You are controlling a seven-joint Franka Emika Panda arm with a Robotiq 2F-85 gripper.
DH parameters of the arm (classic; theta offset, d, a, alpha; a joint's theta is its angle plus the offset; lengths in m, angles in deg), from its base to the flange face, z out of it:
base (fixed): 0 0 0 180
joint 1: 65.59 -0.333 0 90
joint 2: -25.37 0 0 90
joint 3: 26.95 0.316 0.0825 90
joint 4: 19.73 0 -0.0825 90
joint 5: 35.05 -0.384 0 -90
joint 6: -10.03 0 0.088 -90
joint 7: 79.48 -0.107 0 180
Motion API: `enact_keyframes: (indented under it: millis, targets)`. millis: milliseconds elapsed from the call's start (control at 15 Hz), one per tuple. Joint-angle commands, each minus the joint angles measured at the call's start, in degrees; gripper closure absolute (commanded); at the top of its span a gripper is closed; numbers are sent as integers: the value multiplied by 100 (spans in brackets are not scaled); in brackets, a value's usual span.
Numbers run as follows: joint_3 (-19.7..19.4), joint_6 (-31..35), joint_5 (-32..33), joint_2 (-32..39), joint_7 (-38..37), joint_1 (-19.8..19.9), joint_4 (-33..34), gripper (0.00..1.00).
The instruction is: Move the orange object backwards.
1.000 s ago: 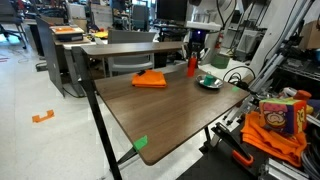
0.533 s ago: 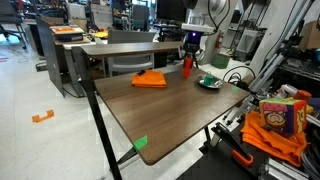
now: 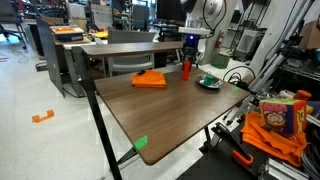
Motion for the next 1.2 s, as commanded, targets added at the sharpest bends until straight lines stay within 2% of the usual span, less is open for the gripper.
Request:
enact_keyframes:
  millis: [0, 133, 200, 333, 600, 800, 1133]
  targets:
    - [40, -357, 41, 435, -223, 91, 724, 88]
    - [47, -391, 71, 479, -261, 84, 879, 88]
    - [16, -348, -26, 417, -297, 59, 817, 38]
    - [51, -375, -38, 244, -212, 42, 722, 30]
    - [93, -398, -4, -602, 46, -107, 265, 2]
    - [228, -413, -4, -1229, 673, -209, -111, 0]
    - [359, -1732, 156, -2375, 1002, -539, -1317, 0]
